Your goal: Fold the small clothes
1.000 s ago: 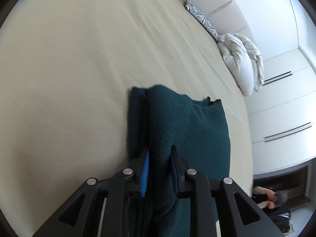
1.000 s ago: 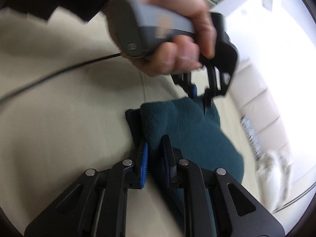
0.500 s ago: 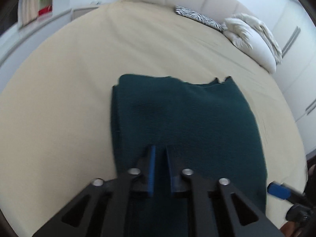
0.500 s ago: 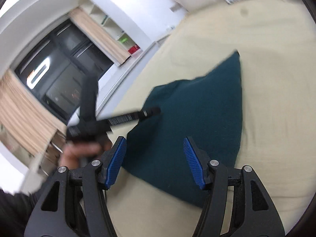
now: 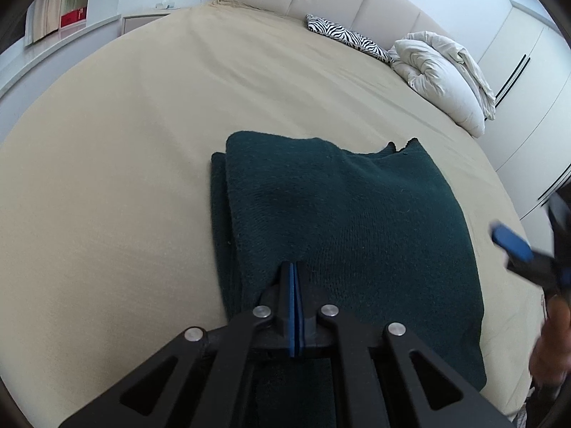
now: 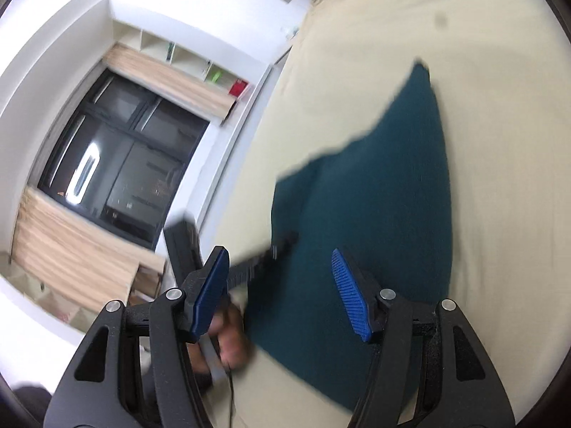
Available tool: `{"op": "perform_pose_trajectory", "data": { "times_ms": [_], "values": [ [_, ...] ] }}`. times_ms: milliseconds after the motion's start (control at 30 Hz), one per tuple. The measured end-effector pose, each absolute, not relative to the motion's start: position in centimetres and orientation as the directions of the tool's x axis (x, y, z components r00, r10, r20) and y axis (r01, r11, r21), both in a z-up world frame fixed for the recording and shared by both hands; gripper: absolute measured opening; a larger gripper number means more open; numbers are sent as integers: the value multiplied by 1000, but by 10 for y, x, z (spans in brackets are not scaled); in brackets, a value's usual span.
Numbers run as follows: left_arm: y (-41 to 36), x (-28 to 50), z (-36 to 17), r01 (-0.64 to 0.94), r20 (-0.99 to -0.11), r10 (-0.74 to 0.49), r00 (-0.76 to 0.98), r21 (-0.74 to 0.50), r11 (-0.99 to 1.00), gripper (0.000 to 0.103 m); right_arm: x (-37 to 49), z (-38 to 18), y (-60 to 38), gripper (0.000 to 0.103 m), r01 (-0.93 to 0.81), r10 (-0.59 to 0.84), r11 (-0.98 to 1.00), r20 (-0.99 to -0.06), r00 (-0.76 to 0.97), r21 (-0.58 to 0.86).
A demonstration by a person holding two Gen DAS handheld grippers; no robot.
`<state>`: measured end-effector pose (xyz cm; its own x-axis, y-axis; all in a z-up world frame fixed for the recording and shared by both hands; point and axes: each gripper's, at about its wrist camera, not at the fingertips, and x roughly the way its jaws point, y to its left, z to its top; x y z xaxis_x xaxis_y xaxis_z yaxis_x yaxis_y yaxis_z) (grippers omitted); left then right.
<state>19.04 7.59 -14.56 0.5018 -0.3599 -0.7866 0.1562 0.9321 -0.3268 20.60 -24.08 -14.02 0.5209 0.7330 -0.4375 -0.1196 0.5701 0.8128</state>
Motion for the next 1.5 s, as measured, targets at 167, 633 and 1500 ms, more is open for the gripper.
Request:
{"op": "perform_pose_trajectory", "data": {
  "times_ms": [167, 633, 1500],
  "values": [
    [81, 188, -152, 155, -779, -378, 501, -348, 924, 8, 285, -185, -249, 59, 103, 736, 525, -512, 443, 845],
    [85, 188, -153, 162, -774, -394, 496, -363, 918, 8, 355, -199, -242, 66, 164, 663, 614, -617, 424, 772],
    [86, 188, -154, 201, -756, -410, 509, -359, 911, 8, 140, -189, -170, 70, -79, 834, 473, -417, 361, 877]
  ]
}}
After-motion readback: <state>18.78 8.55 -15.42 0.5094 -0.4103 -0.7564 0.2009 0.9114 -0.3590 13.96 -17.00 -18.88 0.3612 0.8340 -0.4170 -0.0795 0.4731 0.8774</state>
